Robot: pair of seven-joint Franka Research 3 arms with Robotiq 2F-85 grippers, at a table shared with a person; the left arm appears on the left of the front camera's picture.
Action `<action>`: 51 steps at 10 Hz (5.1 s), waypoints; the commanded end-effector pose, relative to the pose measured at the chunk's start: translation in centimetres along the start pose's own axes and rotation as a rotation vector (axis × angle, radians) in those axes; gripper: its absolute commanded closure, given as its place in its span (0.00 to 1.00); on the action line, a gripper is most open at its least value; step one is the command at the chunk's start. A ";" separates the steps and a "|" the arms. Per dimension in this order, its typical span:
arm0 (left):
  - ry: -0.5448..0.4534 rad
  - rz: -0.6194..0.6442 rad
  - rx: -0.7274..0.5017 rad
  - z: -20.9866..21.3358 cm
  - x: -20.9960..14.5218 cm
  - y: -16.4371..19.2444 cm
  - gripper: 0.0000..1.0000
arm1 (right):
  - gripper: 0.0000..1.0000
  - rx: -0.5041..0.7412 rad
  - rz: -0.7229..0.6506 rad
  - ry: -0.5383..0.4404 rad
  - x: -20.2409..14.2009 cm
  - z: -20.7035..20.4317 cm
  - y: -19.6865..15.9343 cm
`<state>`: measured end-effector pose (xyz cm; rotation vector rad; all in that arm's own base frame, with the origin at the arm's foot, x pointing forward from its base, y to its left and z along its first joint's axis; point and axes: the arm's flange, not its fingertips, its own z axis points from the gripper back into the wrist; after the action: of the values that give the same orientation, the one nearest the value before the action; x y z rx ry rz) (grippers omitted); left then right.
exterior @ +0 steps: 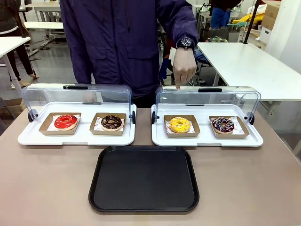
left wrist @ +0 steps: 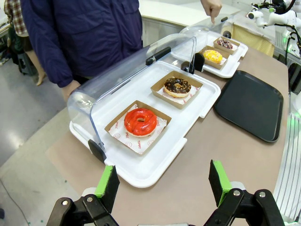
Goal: Move the third donut from the left to the tray.
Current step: Pick up the Paper togo box containing the Donut indicated by the person and place it on the Handle tray.
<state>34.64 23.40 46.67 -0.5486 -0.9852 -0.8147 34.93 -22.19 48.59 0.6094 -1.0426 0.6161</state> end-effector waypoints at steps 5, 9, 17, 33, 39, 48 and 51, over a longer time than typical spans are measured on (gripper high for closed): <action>0.006 -0.007 -0.004 0.2 0.1 0.0 0.00 | 0.00 0.000 0.008 -0.009 0.2 -0.1 0.0; 0.006 -0.007 -0.004 0.2 0.1 0.0 0.00 | 0.00 0.075 0.093 0.101 5.7 -2.6 1.1; 0.006 -0.007 -0.004 0.2 0.1 0.0 0.00 | 0.00 0.234 0.532 0.579 14.2 -19.7 12.2; 0.006 -0.007 -0.004 0.2 0.1 0.0 0.00 | 0.00 0.269 0.683 0.915 6.8 -36.4 15.4; 0.006 -0.007 -0.004 0.2 0.1 0.0 0.00 | 0.00 0.266 0.766 0.960 2.5 -40.2 15.9; 0.006 -0.007 -0.004 0.2 0.1 0.0 0.00 | 0.00 0.153 0.825 1.009 -1.1 -43.8 14.8; 0.006 -0.007 -0.004 0.2 0.1 0.0 0.00 | 0.00 0.119 0.840 1.016 -1.8 -44.4 14.5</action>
<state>34.66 23.52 46.63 -0.5472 -0.9825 -0.8124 50.09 18.68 33.16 -0.0764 -0.2329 1.5509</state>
